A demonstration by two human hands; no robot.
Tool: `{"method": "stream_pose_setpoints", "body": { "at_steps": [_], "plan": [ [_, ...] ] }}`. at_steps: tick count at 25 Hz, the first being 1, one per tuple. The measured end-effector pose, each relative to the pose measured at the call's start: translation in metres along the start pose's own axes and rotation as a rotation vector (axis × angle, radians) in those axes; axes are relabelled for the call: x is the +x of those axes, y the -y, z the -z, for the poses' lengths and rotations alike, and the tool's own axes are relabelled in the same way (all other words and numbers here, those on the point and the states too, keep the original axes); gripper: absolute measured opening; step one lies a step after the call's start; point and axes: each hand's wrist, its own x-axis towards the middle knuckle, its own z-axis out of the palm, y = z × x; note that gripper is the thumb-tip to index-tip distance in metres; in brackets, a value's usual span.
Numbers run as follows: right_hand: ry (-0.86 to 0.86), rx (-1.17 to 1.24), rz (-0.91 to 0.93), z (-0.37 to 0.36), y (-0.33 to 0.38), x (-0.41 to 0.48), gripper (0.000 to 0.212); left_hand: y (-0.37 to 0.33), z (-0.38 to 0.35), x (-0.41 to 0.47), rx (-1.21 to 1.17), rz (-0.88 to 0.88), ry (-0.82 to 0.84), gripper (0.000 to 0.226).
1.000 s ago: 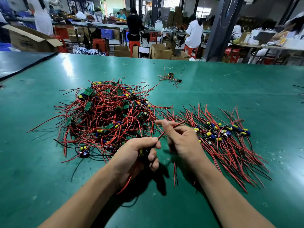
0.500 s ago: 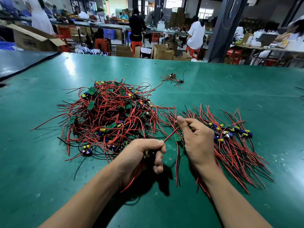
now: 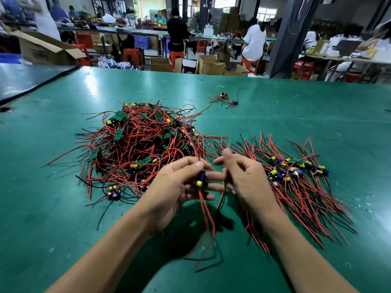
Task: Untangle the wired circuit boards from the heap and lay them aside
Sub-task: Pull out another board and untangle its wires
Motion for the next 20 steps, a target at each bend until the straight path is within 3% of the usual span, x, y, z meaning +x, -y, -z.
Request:
{"method": "stream_pose_setpoints", "body": {
  "at_steps": [3,9,11,15,17,20],
  "plan": [
    [0.112,-0.310,0.202,-0.006,-0.001,-0.010,0.008,-0.006,0.001,0.001,-0.045,-0.138,-0.106,0.012],
    [0.164,-0.249,0.282,-0.022,0.010,-0.024,0.031,-0.006,0.002,0.001,-0.044,-0.160,-0.232,0.010],
    [0.127,-0.061,0.179,-0.027,0.016,-0.023,0.034,-0.004,0.002,0.002,-0.089,-0.162,-0.233,0.013],
    [0.134,0.518,-0.192,-0.019,0.029,-0.016,0.029,-0.003,0.005,0.002,-0.166,-0.109,-0.143,0.019],
    [0.238,0.678,-0.298,-0.010,0.031,-0.014,0.028,-0.003,0.005,0.001,-0.219,0.005,-0.068,0.018],
    [0.424,0.739,-0.309,-0.003,0.032,-0.017,0.029,-0.002,0.001,-0.002,-0.208,0.230,-0.012,0.015]
  ]
}}
